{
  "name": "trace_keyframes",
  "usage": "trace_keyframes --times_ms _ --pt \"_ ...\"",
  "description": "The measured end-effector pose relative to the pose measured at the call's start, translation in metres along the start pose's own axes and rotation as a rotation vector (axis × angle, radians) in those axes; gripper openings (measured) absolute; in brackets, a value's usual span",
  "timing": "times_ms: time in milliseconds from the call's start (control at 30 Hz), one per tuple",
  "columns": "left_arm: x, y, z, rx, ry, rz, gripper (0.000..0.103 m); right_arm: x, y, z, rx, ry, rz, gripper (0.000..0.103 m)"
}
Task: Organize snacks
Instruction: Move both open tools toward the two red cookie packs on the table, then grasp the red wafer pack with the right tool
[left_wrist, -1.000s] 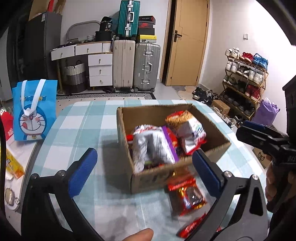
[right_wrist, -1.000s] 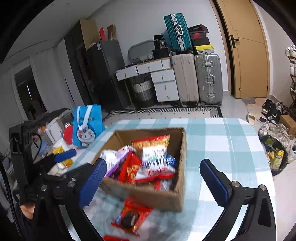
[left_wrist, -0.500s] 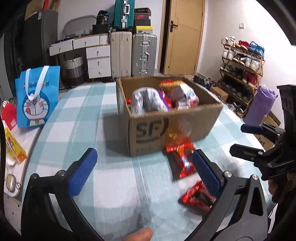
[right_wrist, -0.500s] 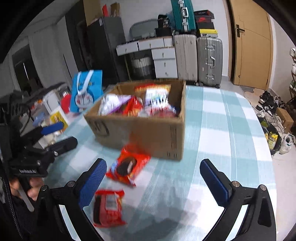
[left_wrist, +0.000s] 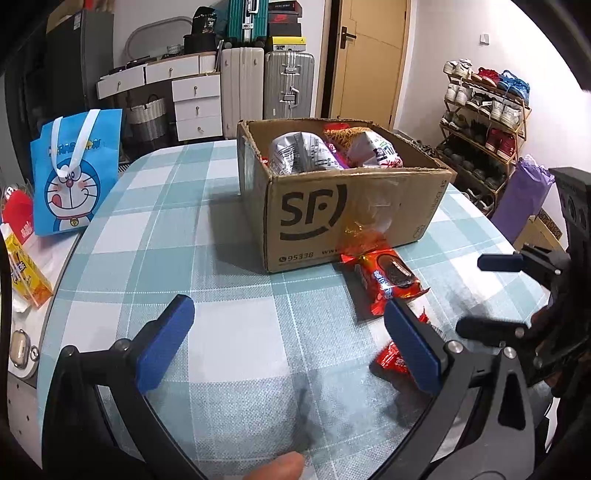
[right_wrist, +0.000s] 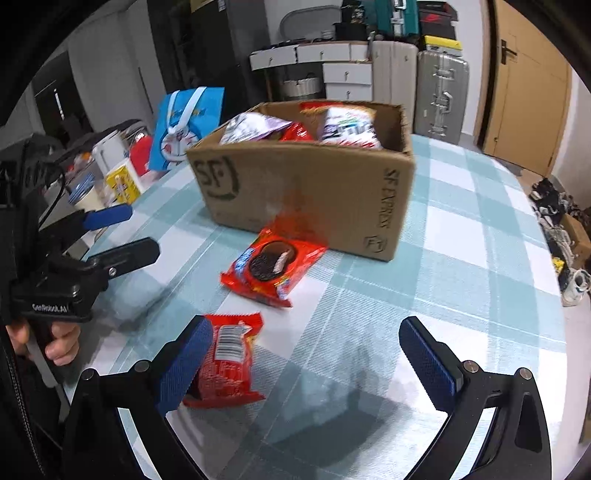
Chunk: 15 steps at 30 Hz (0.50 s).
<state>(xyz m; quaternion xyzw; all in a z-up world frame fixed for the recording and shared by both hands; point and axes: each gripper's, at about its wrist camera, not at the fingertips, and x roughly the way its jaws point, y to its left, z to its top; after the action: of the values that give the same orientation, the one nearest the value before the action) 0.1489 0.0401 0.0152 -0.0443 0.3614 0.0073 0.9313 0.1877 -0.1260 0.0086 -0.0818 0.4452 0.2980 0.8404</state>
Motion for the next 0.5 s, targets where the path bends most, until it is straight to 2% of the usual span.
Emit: trace_keyframes --times_ms 500 --pt "0.008 0.004 0.001 -0.011 0.027 0.004 0.102 0.031 0.034 -0.014 -0.1 0.1 0.067 0.102"
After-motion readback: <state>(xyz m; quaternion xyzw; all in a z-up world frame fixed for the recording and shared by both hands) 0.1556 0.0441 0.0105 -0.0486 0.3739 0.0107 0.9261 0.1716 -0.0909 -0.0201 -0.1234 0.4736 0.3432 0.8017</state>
